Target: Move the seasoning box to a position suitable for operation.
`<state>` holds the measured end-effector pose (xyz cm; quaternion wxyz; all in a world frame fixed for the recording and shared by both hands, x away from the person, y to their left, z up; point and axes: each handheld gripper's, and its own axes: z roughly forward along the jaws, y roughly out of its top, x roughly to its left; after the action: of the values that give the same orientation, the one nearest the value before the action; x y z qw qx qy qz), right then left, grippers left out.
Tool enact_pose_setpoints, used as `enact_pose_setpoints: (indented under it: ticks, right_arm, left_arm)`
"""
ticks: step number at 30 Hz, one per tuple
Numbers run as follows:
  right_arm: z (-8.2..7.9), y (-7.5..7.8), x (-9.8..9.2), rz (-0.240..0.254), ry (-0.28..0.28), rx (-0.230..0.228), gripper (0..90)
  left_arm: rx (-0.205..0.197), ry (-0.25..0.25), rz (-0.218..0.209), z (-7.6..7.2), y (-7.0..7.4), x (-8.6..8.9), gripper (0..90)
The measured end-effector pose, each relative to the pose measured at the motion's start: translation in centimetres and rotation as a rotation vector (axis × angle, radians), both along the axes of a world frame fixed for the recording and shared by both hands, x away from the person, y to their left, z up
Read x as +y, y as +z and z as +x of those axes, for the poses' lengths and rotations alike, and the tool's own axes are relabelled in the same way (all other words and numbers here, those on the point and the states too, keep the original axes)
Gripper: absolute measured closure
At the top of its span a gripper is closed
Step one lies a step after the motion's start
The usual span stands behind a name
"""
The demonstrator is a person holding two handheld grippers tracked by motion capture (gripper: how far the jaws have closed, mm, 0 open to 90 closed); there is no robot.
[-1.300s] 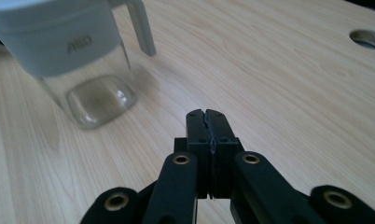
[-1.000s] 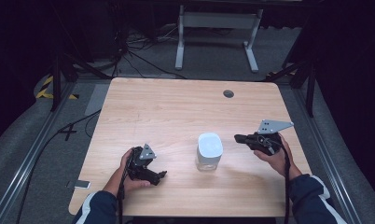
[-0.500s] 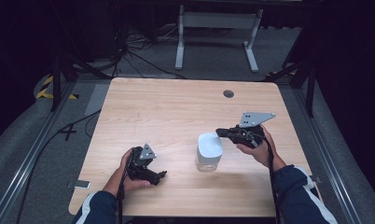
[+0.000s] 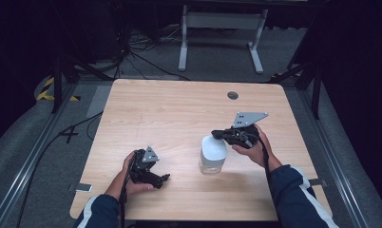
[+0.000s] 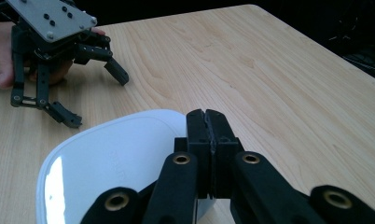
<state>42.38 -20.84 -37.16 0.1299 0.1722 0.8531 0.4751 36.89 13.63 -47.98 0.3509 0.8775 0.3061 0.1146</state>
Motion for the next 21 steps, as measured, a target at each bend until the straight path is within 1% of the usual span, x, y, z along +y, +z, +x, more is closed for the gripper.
enact_pose_setpoints:
  ticks: [6, 8, 10, 11, 12, 13, 14, 15, 16, 17, 18, 19, 20, 21]
  right_arm:
    - [0.3, 0.0, 0.3, -0.003, -0.003, 0.005, 90.0]
    - [0.3, 0.0, 0.3, -0.002, -0.002, 0.006, 90.0]
    - [0.4, 0.0, 0.3, -0.001, -0.004, 0.007, 90.0]
    - [0.4, 0.0, 0.4, -0.003, -0.004, 0.006, 90.0]
    - [0.4, 0.0, 0.4, -0.002, -0.005, 0.007, 90.0]
    - [0.5, 0.0, 0.5, -0.004, -0.005, 0.009, 90.0]
    - [0.5, 0.1, 0.5, -0.008, -0.007, 0.01, 90.0]
    - [0.5, 0.1, 0.5, -0.008, -0.007, 0.01, 90.0]
    - [0.5, 0.1, 0.5, -0.011, -0.008, 0.007, 90.0]
    - [0.6, 0.1, 0.5, -0.013, -0.01, 0.007, 90.0]
    - [0.6, 0.1, 0.5, -0.012, -0.012, 0.009, 90.0]
    - [0.7, 0.0, 0.6, -0.01, -0.016, 0.009, 90.0]
    - [0.7, 0.0, 0.6, -0.01, -0.016, 0.009, 90.0]
    - [0.7, 0.0, 0.6, -0.009, -0.019, 0.009, 90.0]
  left_arm:
    - [0.0, 0.001, 0.002, 0.0, 0.0, 0.0, 0.4]
    - [-0.001, -0.005, 0.007, 0.0, 0.1, -0.1, 2.3]
    - [-0.007, -0.002, 0.002, -0.1, 0.3, -0.2, 14.0]
    - [0.001, -0.018, -0.021, -0.3, 0.7, -0.5, 25.7]
    - [0.013, -0.059, -0.036, -0.2, 0.9, -0.7, 29.8]
    - [0.007, -0.075, -0.039, -0.3, 1.1, -0.9, 32.1]
    - [-0.004, -0.092, -0.062, -0.4, 1.5, -1.2, 36.2]
    - [-0.004, -0.092, -0.062, -0.4, 1.5, -1.2, 42.7]
    - [-0.03, -0.114, -0.086, -0.7, 2.1, -1.6, 42.7]
    - [-0.055, -0.131, -0.128, -0.9, 3.0, -2.3, 54.4]
    - [-0.068, -0.14, -0.144, -1.1, 3.7, -2.8, 61.0]
    - [-0.08, -0.154, -0.144, -1.3, 4.2, -3.3, 66.3]
    - [-0.08, -0.154, -0.144, -1.3, 4.2, -3.3, 75.3]
    - [-0.102, -0.177, -0.14, -1.5, 4.7, -4.0, 75.3]
